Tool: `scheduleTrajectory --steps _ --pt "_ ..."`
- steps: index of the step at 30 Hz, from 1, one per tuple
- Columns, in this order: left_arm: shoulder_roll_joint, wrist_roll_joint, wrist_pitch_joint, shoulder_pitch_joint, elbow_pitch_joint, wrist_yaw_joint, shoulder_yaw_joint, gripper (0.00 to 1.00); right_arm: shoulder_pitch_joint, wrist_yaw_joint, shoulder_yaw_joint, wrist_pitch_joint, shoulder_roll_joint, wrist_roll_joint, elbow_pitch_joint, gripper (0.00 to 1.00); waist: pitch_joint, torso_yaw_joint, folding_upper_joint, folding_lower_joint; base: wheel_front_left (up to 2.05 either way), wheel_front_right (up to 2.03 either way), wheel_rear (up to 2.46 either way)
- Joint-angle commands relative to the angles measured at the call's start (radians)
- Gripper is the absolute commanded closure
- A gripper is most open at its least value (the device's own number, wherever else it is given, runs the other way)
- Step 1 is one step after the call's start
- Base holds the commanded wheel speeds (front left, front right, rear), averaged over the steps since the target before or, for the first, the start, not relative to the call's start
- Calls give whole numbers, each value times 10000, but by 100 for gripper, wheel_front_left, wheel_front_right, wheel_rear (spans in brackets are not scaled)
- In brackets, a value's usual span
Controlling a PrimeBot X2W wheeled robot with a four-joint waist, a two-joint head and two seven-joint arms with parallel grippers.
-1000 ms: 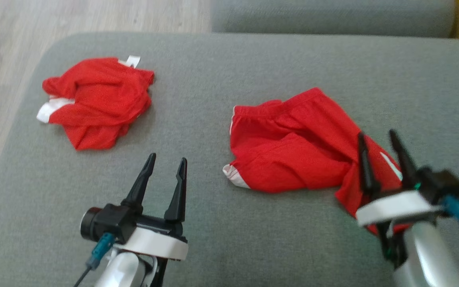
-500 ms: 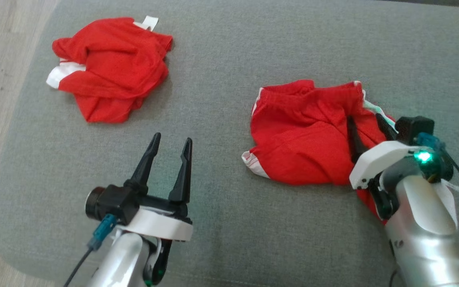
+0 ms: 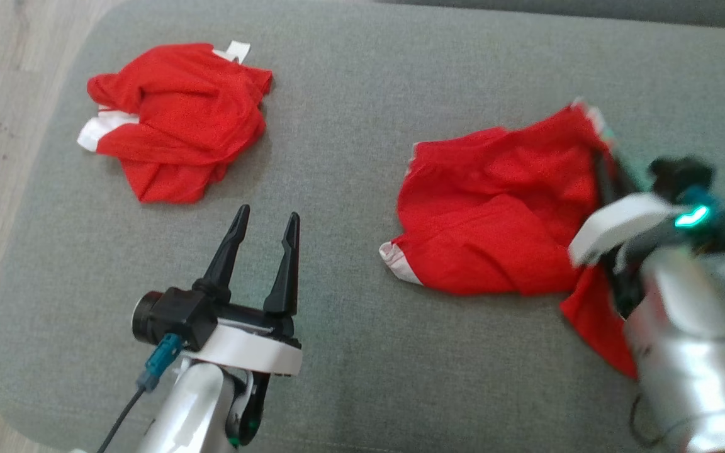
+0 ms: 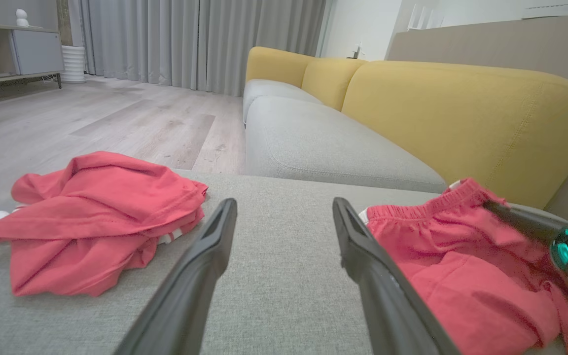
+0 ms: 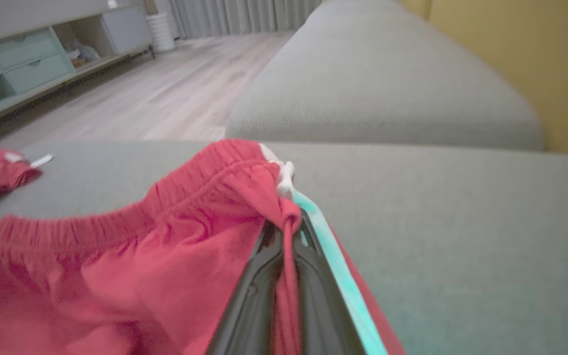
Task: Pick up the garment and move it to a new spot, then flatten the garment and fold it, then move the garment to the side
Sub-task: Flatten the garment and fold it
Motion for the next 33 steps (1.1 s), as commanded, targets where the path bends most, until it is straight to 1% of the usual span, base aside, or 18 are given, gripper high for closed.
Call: scheduleTrajectory --steps 1,2,3,7,8,10,12,15,18,20,25,29,32,33 --pt "33 91 -93 -118 -281 -33 421 0 -759 -7 62 -250 -144 -124 -418 100 -164 -2 0 0 0 0 0" --pt "25 113 -93 -92 -286 -45 431 0 -917 -7 -41 -334 -247 -163 -470 100 -242 13 0 0 0 0 0" --pt "5 127 -93 -33 -303 -69 458 0 -1244 -7 -258 -454 -504 -249 -582 100 -414 76 0 0 0 0 0" --pt "-31 128 -93 168 -330 -75 536 0 -2019 -7 -550 -569 -1105 -480 -822 100 -804 201 0 0 0 0 0" --pt "-31 128 -93 168 -330 -75 536 0 -2019 -7 -550 -569 -1105 -480 -822 100 -804 201 0 0 0 0 0" --pt "-45 128 -93 288 -348 -65 586 0 -2459 -7 -616 -605 -1371 -606 -995 100 -996 267 0 0 0 0 0" --pt "-56 123 -93 401 -396 -46 661 0 -2878 -7 -570 -623 -1571 -763 -1199 100 -1166 305 0 0 0 0 0" --pt "-68 103 -93 558 -469 -25 778 0 -3301 -7 -203 -607 -1729 -1099 -1549 100 -1370 318 0 0 0 0 0" --pt "-77 104 -93 675 -526 -7 849 0 -3265 -7 334 -483 -1566 -1242 -1959 100 -1477 291 0 0 0 0 0" --pt "-83 106 -93 729 -571 3 862 0 -2915 -7 941 -340 -1397 -1320 -2235 100 -1457 268 0 0 0 0 0" --pt "-94 77 -93 766 -541 -40 759 0 -1060 -7 2545 -24 -658 -1212 -2698 100 -1370 250 0 0 0 0 0" --pt "-97 102 -93 684 -488 -64 722 0 618 -7 4051 224 -56 -944 -2393 100 -1230 183 0 0 0 0 0" --pt "-99 115 -93 570 -439 -88 693 0 1324 -7 5160 330 135 -773 -1933 100 -1187 162 0 0 0 0 0" --pt "-100 119 -93 529 -420 -96 677 0 1434 -7 5386 290 163 -791 -1826 19 -1183 161 0 0 0 0 0"
